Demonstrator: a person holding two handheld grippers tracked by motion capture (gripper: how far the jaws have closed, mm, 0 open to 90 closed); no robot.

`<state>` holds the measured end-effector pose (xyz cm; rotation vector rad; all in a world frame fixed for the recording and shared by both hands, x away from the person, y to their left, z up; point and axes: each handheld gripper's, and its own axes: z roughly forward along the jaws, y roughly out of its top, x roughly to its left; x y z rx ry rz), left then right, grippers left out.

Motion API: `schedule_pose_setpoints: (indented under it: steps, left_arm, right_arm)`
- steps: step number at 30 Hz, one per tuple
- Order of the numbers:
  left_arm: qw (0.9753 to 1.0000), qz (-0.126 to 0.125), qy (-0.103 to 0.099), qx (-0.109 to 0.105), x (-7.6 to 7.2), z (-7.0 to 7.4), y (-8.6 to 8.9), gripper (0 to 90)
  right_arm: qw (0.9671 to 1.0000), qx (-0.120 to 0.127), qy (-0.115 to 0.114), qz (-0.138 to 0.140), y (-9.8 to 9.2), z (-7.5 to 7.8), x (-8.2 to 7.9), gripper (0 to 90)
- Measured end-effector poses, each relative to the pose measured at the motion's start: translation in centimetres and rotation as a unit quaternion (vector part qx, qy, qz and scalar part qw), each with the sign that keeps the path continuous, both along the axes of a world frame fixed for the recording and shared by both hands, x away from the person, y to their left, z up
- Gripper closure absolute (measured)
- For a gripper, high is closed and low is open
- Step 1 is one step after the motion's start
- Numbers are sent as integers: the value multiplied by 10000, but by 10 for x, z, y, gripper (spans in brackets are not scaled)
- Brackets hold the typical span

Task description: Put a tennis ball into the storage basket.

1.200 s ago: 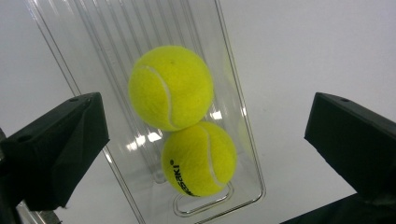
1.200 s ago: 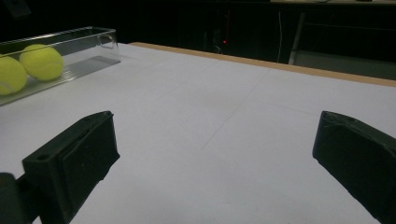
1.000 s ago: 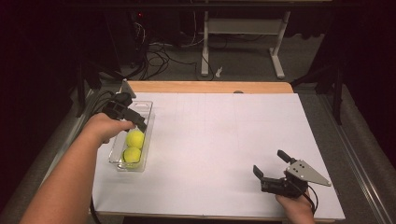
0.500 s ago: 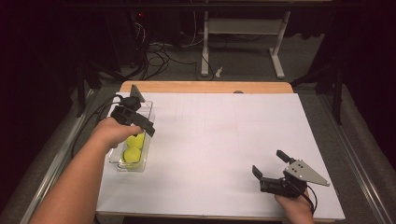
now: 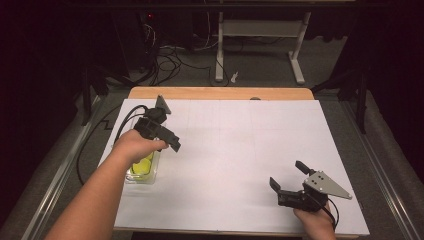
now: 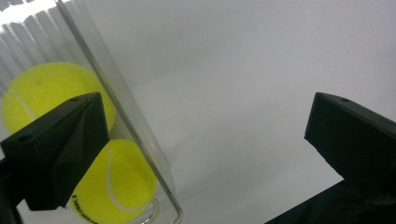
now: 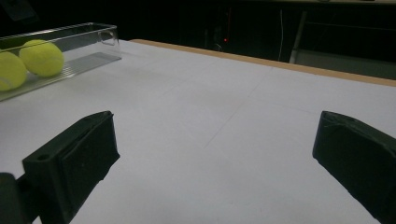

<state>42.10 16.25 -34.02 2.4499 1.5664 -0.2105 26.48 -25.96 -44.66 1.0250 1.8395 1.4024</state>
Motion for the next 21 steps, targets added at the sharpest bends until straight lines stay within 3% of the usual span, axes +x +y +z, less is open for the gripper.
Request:
schedule_pose_setpoints:
  steps: [11, 21]
  left_arm:
    - [9997, -229, -78, -46, -8, 8, -25, 7]
    - [9990, -430, -122, -83, -14, 4, -44, 7]
  right_arm:
    - [10000, -10, 19, 9, 1, 0, 0, 6]
    - [10000, 0, 19, 5, 1, -1, 0, 6]
